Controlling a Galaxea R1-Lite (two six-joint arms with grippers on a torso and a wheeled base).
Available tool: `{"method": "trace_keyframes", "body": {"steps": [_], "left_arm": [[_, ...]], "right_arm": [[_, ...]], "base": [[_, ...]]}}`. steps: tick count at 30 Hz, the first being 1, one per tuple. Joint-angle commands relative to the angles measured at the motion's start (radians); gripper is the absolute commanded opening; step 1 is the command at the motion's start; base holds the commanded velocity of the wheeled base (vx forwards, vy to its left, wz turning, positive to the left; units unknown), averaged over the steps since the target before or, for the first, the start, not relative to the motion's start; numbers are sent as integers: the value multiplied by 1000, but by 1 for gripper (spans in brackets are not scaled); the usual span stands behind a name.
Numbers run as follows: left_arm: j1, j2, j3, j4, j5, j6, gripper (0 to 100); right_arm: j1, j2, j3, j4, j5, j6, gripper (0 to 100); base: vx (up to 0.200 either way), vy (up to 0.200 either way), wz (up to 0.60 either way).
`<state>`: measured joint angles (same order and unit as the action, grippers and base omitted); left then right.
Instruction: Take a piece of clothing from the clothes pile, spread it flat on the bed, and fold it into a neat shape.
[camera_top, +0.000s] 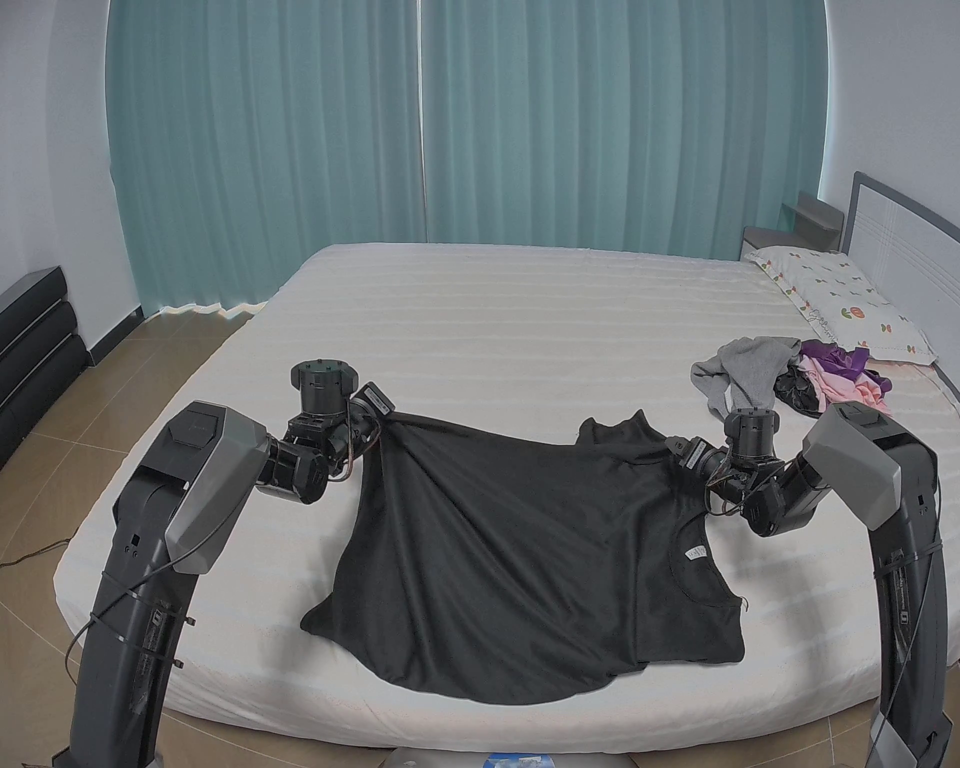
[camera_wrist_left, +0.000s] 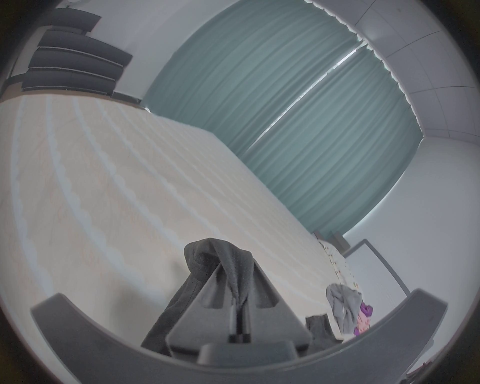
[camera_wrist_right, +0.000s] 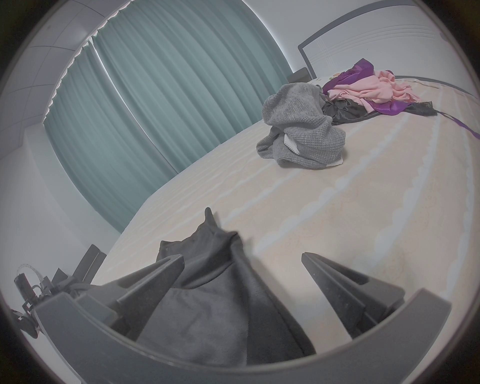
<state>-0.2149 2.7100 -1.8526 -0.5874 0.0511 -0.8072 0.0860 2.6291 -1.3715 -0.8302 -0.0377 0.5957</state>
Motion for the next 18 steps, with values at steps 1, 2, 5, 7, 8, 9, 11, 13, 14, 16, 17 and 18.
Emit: {"method": "trace_keyframes", "body": {"steps": [1, 2, 5, 7, 8, 9, 11, 13, 14, 16, 17, 18], "left_arm": [[28, 63, -99, 3, 19, 3, 0], [29, 67, -102, 5, 19, 5, 0], [31, 73, -102, 15, 19, 11, 100], [32, 77, -102, 60, 18, 22, 100], [34, 80, -103, 70, 19, 23, 100], [35, 82, -103, 75, 19, 23, 100], [38, 82, -102, 77, 19, 22, 100], [45, 82, -89, 80, 19, 22, 100], [48, 77, -80, 81, 19, 22, 100], [57, 62, -47, 81, 19, 22, 100], [66, 47, -20, 80, 19, 22, 100], [71, 27, 10, 80, 18, 19, 100]], "right_arm": [[9, 23, -8, -17, -1, -2, 100], [9, 25, -6, -18, -1, -4, 100], [9, 25, -6, -18, -1, -2, 100], [9, 28, -8, -20, -1, -2, 100], [9, 28, -8, -20, -1, -1, 100], [9, 29, -8, -20, -1, -1, 100], [9, 29, -8, -21, 1, 1, 100], [8, 28, -8, -21, 2, 1, 100], [8, 26, -8, -21, 2, 1, 100], [5, 23, -8, -21, 4, 1, 100], [3, 23, -8, -21, 4, 1, 100], [3, 22, -8, -20, 5, 3, 100]], "base": [[0, 0, 0], [0, 0, 0], [0, 0, 0], [0, 0, 0], [0, 0, 0], [0, 0, 0], [0, 0, 0], [0, 0, 0], [0, 0, 0], [0, 0, 0], [0, 0, 0], [0, 0, 0]]}}
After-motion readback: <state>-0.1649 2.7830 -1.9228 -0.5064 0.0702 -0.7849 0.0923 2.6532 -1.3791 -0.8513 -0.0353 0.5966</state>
